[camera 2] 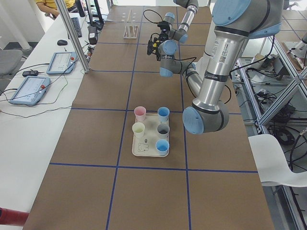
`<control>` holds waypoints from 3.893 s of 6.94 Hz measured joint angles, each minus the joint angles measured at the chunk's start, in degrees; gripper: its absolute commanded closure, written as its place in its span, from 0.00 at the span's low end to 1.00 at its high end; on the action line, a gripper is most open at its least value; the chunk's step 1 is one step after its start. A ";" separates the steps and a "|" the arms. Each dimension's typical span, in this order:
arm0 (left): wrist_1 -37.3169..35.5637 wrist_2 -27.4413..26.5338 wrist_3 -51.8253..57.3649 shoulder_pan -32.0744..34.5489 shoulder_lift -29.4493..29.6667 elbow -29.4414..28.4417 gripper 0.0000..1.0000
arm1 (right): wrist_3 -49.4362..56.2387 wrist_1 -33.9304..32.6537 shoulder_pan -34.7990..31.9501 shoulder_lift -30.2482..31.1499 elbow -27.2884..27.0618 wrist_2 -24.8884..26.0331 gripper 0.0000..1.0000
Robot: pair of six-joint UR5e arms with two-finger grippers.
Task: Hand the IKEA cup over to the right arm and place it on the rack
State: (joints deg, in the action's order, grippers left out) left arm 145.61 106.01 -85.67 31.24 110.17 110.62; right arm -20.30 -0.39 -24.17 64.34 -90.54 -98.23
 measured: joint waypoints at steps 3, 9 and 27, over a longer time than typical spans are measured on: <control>-0.61 1.57 0.81 2.24 -0.77 2.23 0.00 | 0.00 -0.02 -0.19 0.91 0.01 0.03 0.90; -22.26 8.53 40.49 19.49 -23.28 15.27 0.00 | 10.76 -18.87 -13.35 5.31 -0.57 -0.78 1.00; -22.91 26.72 77.85 45.66 -33.09 6.80 0.00 | 101.98 -75.28 -37.66 8.37 -1.12 24.00 1.00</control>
State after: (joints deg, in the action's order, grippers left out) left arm 122.69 132.72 -7.82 76.90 77.08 117.42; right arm 81.68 -75.67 -61.83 72.71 -91.66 -74.22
